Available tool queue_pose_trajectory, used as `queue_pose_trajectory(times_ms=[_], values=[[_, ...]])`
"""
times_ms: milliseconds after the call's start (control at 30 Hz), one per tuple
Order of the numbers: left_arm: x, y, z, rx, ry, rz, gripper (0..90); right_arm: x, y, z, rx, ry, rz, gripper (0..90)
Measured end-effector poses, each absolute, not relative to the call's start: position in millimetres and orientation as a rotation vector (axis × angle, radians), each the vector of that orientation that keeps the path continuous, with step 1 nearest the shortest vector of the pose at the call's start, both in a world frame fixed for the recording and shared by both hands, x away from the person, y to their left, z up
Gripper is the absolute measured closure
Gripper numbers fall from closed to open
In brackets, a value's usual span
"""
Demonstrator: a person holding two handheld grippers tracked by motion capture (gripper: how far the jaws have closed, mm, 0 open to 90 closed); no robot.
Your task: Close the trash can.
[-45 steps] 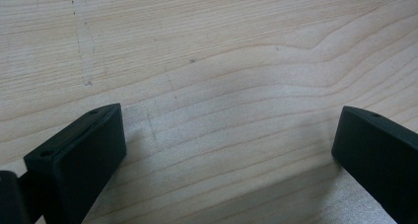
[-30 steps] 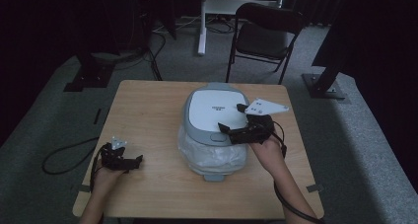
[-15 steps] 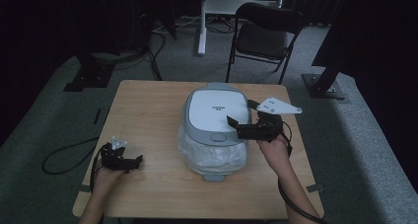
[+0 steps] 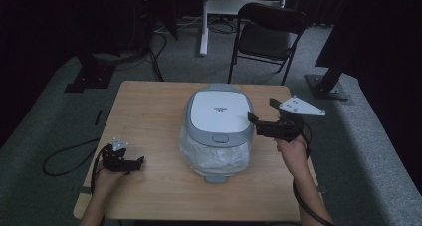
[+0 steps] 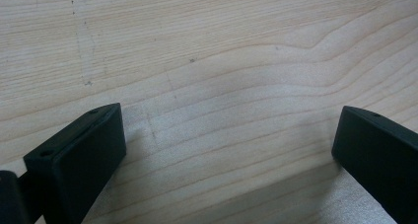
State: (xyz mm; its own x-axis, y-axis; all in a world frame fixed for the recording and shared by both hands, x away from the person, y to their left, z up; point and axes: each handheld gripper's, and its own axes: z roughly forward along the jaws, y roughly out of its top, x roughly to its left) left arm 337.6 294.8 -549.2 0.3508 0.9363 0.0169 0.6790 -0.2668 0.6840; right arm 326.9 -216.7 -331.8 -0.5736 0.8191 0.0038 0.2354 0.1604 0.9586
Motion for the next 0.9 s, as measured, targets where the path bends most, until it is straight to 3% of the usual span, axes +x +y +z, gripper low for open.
queue_pose_trajectory(times_ms=[900], values=[[338, 295, -549, 2.036, 1.402, 0.575, 0.7, 327, -266, -383, 1.173, 1.839, 1.305, 10.4]])
